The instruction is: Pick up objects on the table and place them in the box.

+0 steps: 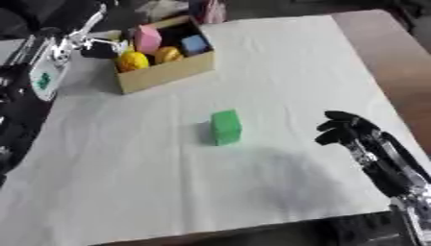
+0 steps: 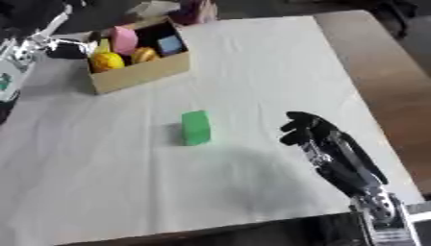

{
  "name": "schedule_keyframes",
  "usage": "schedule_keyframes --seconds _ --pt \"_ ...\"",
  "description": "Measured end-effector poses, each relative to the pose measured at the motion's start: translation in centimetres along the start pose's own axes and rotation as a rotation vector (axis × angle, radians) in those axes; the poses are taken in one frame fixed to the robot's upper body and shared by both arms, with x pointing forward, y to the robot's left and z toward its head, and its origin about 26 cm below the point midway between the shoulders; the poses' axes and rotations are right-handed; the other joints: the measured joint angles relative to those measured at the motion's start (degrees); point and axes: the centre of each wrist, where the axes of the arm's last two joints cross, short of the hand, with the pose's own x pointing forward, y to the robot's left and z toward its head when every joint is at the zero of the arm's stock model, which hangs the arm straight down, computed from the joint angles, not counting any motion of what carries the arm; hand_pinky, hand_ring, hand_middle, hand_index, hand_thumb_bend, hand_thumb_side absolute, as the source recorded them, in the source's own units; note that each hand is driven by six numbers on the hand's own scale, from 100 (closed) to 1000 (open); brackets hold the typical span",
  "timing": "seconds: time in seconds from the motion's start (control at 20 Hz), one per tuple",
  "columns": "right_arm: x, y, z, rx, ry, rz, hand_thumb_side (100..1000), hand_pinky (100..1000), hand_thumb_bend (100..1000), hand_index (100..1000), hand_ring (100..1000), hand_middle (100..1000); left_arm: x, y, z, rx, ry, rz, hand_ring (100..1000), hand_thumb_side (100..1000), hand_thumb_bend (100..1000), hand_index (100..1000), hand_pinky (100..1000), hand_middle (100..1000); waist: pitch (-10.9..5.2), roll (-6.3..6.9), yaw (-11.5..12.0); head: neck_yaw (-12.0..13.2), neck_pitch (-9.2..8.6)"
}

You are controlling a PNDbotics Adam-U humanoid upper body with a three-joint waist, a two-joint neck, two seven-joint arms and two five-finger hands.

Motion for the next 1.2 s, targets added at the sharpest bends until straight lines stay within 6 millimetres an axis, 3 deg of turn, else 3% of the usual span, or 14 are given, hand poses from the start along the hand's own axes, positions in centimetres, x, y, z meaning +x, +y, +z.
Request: schedule_keyframes --seconds 0.05,0.2,0.4,0.75,0.95,1.2 --pt "0.4 -0.6 -0.6 0.010 -0.019 0.026 615 707 100 870 664 682 0.2 0.6 0.9 0.038 -0.018 0.067 746 288 100 829 840 743 0.00 0.01 0.5 -0.1 0.00" --pt "2.1 -2.9 -2.7 0.081 -0.092 0.148 450 722 100 879 678 698 1.3 2.2 3.9 0.130 -0.066 0.273 735 358 100 818 839 731 0.00 -0.04 2.0 -0.6 0.00" --pt "4.2 -6.0 -5.5 0.253 -0.173 0.371 395 742 100 904 701 725 3.3 3.0 7.7 0.209 -0.074 0.490 711 452 100 800 834 708 -0.05 -0.18 4.4 -1.7 0.00" --pt "4.8 -9.0 -9.3 0.576 -0.180 0.634 458 788 100 961 782 812 6.0 1.3 12.6 0.301 0.006 0.719 699 517 100 789 836 691 -0.32 -0.32 7.8 -3.5 0.00" --pt "5.1 -9.1 -11.3 0.710 -0.173 0.762 500 840 100 996 854 889 7.2 -0.2 14.1 0.316 0.056 0.792 693 557 100 787 837 685 -0.34 -0.59 9.2 -4.6 0.00" --pt "4.3 -8.7 -13.0 0.770 -0.112 0.880 596 864 100 1000 885 911 7.9 -2.1 15.2 0.311 0.134 0.838 690 586 100 788 839 681 -0.69 -1.04 11.0 -5.9 0.00"
